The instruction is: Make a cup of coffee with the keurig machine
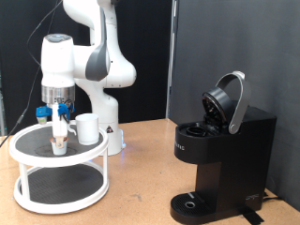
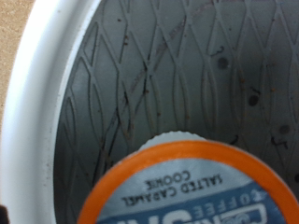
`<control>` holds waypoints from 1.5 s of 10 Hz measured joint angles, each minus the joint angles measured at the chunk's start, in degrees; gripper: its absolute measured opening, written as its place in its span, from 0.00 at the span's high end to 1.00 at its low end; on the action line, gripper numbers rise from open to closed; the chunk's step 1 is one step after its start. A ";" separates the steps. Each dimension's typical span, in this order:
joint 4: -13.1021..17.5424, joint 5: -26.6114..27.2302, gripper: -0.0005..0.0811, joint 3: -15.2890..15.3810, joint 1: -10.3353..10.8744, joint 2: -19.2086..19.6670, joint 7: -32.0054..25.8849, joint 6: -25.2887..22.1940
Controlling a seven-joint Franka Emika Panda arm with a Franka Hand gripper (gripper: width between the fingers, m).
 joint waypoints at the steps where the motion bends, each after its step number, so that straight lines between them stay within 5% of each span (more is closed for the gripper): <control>1: -0.18 0.00 0.09 0.00 0.00 0.05 0.07 0.19; 2: -0.29 0.00 0.25 0.00 0.00 0.08 0.17 0.38; 3: -0.32 0.00 0.25 0.00 0.00 0.11 0.29 0.44; 4: -0.32 0.00 0.47 0.00 0.00 0.13 0.41 0.52; 5: -0.32 0.00 0.53 0.00 0.00 0.13 0.58 0.58; 10: 0.18 1.94 0.53 0.00 0.09 -0.67 -0.27 -1.40; 15: 3.91 2.72 0.53 0.01 0.03 -7.83 -2.62 -13.28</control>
